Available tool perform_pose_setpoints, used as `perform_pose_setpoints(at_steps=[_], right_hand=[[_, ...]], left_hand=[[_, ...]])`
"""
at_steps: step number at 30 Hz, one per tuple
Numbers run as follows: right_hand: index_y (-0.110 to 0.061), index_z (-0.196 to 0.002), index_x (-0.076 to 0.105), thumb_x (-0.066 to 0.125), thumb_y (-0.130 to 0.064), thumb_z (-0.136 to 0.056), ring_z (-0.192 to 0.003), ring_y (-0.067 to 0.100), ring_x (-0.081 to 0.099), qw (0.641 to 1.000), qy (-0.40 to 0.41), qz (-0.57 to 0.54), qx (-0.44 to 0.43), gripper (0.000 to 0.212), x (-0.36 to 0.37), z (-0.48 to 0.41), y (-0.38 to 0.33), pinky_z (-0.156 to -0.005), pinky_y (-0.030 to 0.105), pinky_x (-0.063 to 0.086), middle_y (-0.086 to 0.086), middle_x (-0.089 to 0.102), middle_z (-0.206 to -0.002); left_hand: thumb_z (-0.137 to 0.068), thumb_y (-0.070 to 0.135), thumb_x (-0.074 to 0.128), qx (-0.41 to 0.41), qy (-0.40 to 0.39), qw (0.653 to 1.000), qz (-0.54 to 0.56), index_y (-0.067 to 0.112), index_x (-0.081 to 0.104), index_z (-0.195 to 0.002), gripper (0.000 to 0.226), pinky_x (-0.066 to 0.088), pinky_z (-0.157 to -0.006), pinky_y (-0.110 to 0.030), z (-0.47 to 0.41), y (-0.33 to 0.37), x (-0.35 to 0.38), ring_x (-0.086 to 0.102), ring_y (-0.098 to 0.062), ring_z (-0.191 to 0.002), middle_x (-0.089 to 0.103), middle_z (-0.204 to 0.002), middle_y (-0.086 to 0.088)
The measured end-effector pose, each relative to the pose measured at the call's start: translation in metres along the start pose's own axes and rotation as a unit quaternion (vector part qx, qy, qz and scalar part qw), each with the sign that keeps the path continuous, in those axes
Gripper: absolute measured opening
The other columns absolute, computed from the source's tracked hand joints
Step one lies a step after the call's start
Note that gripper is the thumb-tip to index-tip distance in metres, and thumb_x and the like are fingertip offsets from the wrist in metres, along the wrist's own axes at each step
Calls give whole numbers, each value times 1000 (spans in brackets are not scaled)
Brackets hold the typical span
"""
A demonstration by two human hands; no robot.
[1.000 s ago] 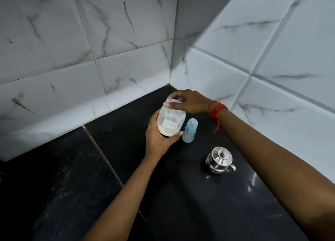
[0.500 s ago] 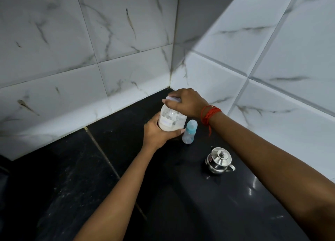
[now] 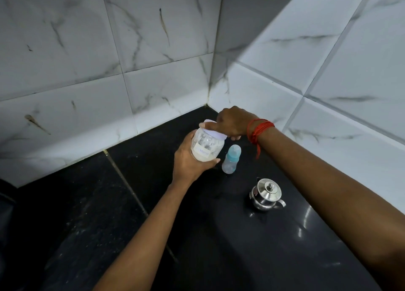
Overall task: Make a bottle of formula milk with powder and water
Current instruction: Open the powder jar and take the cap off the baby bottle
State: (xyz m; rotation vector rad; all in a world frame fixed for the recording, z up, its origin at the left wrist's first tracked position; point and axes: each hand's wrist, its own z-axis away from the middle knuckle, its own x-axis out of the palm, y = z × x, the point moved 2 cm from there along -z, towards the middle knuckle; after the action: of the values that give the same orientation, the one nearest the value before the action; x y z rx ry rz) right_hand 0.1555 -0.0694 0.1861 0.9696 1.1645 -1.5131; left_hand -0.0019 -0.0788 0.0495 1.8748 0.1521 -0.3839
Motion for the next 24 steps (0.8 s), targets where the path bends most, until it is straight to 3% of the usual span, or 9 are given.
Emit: perform_pose_setpoints(at_steps=[2,3,5,8,10,12,17,21,24], right_hand=[[-21,-118,66,66,-53,-88,-98,15,67,997,-43,-36,-53,45,-2,-1,2,-88,33,53,-2,69,-113],[-27,-139,53,71,-42,-86,-117,15,57,993,-69,-56,-76,57,-4,1,1,-99,32,48,-5,56,-137],[-32,-155,27,73,-45,-86,-138,20,41,990,-79,-82,-78,84,-2,3,-1,-111,34,38,-5,32,-159],[-25,-148,40,62,-65,-86,-129,22,52,999,-23,-15,-37,77,5,-2,1,-104,34,42,2,48,-151],[-23,-126,58,63,-63,-86,-103,17,59,999,-14,6,-28,57,8,-1,1,-87,30,47,0,64,-124],[-23,-123,61,69,-53,-85,-100,15,58,999,-10,-25,-42,49,7,1,2,-83,28,47,-4,63,-115],[-24,-134,53,81,-32,-79,-105,15,52,989,47,-112,-83,61,-5,-5,9,-85,26,42,-7,55,-120],[-19,-143,45,86,-30,-74,-120,25,51,994,78,-61,-55,81,7,-37,23,-94,32,43,7,52,-135],[-15,-145,43,86,-34,-74,-125,30,51,997,66,-31,-26,86,32,-69,33,-99,36,43,14,48,-139]], left_hand=[[-50,44,102,-20,-16,1000,4,31,44,-148,115,55,-105,-34,2,-2,-1,62,-9,-124,63,-138,10],[-50,45,102,-30,-22,999,8,33,42,-148,116,55,-104,-32,3,-5,-1,62,-8,-124,63,-139,10],[-50,43,103,-38,-21,999,14,32,44,-145,112,56,-103,-34,4,-8,0,63,-9,-123,63,-137,11],[-52,39,103,-34,-15,999,17,29,46,-143,108,56,-104,-37,3,-8,4,62,-11,-124,63,-136,9],[-54,37,103,-26,-23,999,19,29,47,-142,105,56,-104,-38,3,-11,6,62,-11,-124,63,-136,9],[-54,36,102,-16,-25,999,15,29,49,-139,101,56,-103,-40,4,-18,9,61,-11,-124,60,-135,10],[-49,44,102,-18,-4,999,-40,25,55,-140,105,51,-107,-49,10,-50,17,52,-19,-129,51,-135,5],[-46,39,104,-60,-15,998,5,29,55,-137,104,53,-106,-41,15,-78,27,56,-11,-126,50,-130,18],[-48,26,106,-83,-20,996,17,22,56,-137,102,50,-106,-29,17,-101,35,56,-8,-123,54,-133,10]])
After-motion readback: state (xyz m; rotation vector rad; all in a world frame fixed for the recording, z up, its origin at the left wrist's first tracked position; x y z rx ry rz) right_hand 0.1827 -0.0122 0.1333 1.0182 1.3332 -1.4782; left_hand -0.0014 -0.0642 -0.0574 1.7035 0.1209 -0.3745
